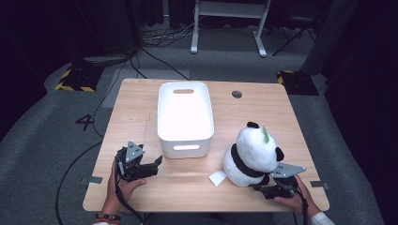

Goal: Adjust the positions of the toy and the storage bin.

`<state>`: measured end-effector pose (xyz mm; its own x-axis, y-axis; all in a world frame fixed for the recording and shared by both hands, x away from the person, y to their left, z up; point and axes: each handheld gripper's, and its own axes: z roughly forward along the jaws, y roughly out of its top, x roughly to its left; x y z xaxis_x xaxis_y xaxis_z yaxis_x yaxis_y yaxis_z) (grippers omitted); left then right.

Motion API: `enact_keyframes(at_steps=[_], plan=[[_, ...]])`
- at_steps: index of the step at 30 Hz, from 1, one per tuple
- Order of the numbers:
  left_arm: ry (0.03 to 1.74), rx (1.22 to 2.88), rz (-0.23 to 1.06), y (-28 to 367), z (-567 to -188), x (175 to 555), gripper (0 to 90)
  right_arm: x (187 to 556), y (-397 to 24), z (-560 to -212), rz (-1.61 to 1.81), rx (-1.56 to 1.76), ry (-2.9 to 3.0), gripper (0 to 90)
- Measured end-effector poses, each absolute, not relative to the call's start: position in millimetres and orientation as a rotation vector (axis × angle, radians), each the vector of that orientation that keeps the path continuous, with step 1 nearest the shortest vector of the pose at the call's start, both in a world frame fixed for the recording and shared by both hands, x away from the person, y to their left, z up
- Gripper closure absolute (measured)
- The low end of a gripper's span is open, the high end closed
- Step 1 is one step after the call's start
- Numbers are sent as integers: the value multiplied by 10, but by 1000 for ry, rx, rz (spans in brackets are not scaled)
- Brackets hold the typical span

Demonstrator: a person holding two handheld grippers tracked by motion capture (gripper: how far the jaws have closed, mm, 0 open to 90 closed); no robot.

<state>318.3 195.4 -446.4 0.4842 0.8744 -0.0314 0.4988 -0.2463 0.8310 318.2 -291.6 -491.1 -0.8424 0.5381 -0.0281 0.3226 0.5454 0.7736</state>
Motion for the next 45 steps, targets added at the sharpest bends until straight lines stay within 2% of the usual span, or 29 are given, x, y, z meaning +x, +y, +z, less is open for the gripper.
enact_keyframes(at_steps=[9, 25, 33, 45], plan=[[1081, 1861, 619, 1819, -4291, 3234, 164, 3208, -2926, -4923, 1168, 727, 2527, 306], [1067, 1711, 625, 1898, -4015, 3305, 171, 3225, -2932, -4956, 1149, 722, 2539, 301], [1095, 1701, 589, 1908, -3975, 3554, 171, 3230, -2933, -4962, 1135, 720, 2545, 301], [1118, 1809, 564, 1787, -4079, 3863, 185, 3231, -2929, -4973, 1123, 719, 2547, 302]])
